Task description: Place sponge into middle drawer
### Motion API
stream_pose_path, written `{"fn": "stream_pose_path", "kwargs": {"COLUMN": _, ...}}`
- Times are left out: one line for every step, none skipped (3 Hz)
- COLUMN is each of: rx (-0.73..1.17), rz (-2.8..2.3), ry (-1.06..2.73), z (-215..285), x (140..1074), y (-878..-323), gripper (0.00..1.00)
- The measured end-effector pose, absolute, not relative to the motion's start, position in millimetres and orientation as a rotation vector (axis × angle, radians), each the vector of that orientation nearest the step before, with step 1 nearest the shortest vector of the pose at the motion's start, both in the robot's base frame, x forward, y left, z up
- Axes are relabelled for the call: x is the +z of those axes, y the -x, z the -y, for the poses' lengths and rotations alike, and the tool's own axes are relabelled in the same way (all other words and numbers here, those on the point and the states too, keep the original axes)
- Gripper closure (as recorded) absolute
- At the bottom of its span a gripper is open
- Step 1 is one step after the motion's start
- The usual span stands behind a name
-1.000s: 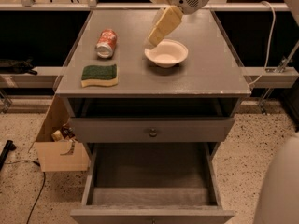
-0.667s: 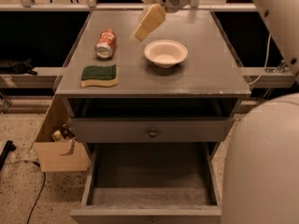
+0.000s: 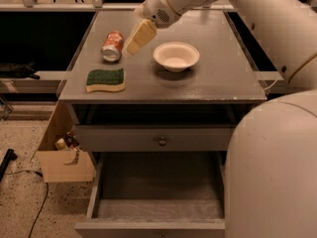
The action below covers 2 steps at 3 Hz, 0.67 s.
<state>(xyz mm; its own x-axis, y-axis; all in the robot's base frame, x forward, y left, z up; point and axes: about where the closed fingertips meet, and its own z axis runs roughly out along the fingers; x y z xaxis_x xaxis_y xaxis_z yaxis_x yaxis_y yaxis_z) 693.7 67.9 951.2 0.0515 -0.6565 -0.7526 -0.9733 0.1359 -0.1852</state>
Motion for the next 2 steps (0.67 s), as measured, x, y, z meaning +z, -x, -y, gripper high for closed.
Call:
{"fn": "stream_pose_path", "kwargs": {"rx": 0.568, "rz": -1.687, "ry": 1.589, "z": -75, "x": 937, "y": -692, "gripper": 0.00}}
{"fn": "stream_pose_path", "kwargs": {"rx": 0.587, "rz": -1.697, "ry": 1.637, "z": -92, "x": 919, "y": -657, "gripper": 0.00}}
